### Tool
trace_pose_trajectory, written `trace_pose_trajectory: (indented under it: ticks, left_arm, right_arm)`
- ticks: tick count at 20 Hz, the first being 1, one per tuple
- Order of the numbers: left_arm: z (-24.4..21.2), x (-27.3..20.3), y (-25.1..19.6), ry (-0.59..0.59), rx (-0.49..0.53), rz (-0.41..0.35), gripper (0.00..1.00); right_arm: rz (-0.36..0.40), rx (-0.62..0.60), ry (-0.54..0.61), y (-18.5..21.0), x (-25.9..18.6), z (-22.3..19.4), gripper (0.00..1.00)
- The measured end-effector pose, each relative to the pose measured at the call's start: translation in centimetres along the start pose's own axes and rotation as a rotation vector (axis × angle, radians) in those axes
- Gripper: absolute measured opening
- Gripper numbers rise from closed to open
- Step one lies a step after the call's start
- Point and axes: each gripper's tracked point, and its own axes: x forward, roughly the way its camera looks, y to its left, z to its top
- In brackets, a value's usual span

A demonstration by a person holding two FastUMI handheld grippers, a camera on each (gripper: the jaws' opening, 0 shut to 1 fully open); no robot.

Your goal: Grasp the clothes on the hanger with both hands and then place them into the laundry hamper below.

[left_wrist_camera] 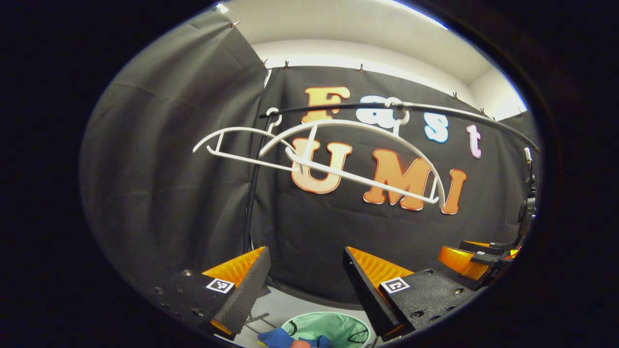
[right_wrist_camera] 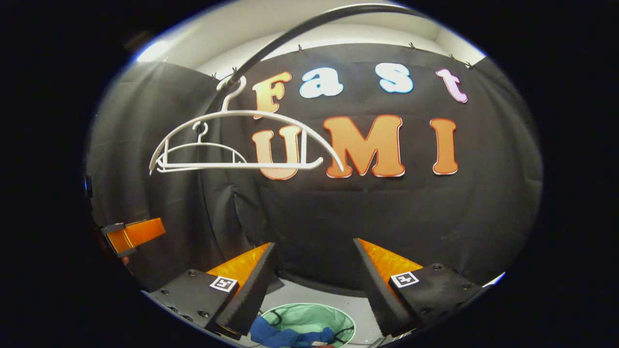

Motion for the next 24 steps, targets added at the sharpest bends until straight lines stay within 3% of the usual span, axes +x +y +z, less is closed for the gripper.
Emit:
trace_pose_trajectory:
  ticks: [9,12,13,14,15,16,20,21,22,24]
  left_arm:
    - [6.3,-1.7,-0.8,-0.153,0.003,0.024,0.95]
    - [7.7,-2.3,-0.7,-0.192,0.016,0.035,0.92]
    - [8.0,-2.4,-0.7,-0.201,0.017,0.034,0.92]
    - [8.2,-2.5,-0.9,-0.210,0.016,0.028,0.92]
    - [8.3,-2.5,-1.0,-0.216,0.015,0.026,0.92]
    - [8.3,-2.6,-0.9,-0.219,0.012,0.028,0.92]
    - [8.2,-2.6,-0.7,-0.212,-0.016,0.033,0.95]
    - [8.2,-2.6,-0.5,-0.211,-0.018,0.035,0.95]
    - [8.2,-2.6,-0.4,-0.212,-0.015,0.039,0.95]
    - [8.3,-2.6,-0.3,-0.210,-0.005,0.046,0.92]
  right_arm:
    - [0.004,-0.004,-0.122,-1.2,-2.6,4.5,1.00]
    - [0.000,-0.001,-0.132,-1.6,-3.0,4.8,1.00]
    - [0.001,0.002,-0.135,-1.6,-3.0,5.0,1.00]
    - [0.003,0.002,-0.133,-1.7,-3.1,5.0,0.92]
    - [-0.002,-0.004,-0.133,-2.0,-3.0,5.0,0.92]
    - [-0.006,-0.011,-0.135,-2.1,-3.0,5.1,1.00]
    - [-0.005,-0.015,-0.137,-2.3,-3.4,5.4,1.00]
    - [-0.005,-0.014,-0.138,-2.4,-3.5,5.3,0.93]
    - [-0.007,-0.013,-0.139,-2.6,-3.6,5.5,1.00]
    - [-0.011,-0.008,-0.143,-2.9,-3.8,5.7,1.00]
